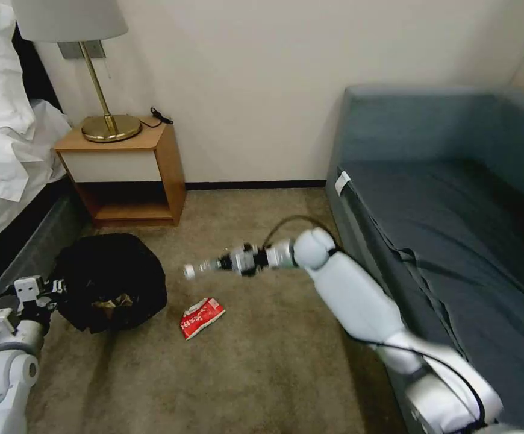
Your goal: Pick up the trash bin, then pick up the garbage on the floor and place it into the trash bin.
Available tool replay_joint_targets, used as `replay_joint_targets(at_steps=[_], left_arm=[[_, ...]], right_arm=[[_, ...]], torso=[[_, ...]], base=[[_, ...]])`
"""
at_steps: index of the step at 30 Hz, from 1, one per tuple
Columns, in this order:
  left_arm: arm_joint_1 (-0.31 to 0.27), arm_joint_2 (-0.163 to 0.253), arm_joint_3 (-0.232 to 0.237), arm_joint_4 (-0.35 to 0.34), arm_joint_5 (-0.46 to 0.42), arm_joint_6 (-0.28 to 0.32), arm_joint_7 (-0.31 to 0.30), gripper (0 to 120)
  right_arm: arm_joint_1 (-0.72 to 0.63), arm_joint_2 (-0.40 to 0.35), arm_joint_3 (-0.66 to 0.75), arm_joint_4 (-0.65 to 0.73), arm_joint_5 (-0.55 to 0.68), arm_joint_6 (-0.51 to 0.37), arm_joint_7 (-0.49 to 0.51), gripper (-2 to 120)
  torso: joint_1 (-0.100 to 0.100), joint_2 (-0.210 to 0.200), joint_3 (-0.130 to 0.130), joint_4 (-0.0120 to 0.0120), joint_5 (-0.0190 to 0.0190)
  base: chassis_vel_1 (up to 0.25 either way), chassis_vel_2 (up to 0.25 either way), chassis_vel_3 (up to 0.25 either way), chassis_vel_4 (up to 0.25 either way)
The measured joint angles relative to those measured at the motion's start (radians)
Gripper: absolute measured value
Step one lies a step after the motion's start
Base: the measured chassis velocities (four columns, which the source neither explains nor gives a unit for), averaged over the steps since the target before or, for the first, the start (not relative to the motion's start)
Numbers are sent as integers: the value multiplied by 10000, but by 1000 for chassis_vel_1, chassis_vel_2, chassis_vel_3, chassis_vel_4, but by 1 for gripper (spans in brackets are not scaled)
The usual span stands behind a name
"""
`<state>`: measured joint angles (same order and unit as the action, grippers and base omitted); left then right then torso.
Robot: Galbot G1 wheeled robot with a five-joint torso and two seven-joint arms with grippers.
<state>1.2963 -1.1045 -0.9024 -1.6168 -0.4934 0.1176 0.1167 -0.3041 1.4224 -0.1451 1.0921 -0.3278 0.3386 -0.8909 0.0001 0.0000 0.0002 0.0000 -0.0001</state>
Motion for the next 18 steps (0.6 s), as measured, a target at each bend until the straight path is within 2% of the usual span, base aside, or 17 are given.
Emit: replay_joint_targets(at_steps=[2, 6, 8, 11, 15, 18], left_arm=[[-210, -58, 161, 32, 18, 10, -13, 4], [-360, -101, 262, 34, 42, 27, -17, 4], [-429, -124, 319, 13, 59, 61, -25, 4], [-460, -127, 335, -26, 64, 78, -31, 4], [-476, -129, 336, -46, 65, 83, -50, 4], [-456, -161, 357, -105, 73, 89, -50, 4]], right_arm=[[600, 335, -342, 38, 539, -382, 168, 11], [898, 875, -419, -92, 677, -570, 243, 11], [1058, 1550, -609, -336, 755, -745, 402, 11], [1087, 1867, -839, -568, 808, -893, 543, 10], [1071, 1905, -955, -820, 797, -970, 639, 10], [970, 1910, -999, -1401, 801, -998, 900, 10]], torso=[[0, 0, -1, 1, -1], [0, 0, 0, -1, -1], [0, 0, -1, 3, -2], [-1, 0, -1, 9, -2], [0, 0, -1, 6, -2], [0, 0, -1, -5, 1]], base=[[0, 0, 0, 0], [0, 0, 0, 0], [0, 0, 0, 0], [0, 0, 0, 0], [0, 0, 0, 0], [0, 0, 0, 0]])
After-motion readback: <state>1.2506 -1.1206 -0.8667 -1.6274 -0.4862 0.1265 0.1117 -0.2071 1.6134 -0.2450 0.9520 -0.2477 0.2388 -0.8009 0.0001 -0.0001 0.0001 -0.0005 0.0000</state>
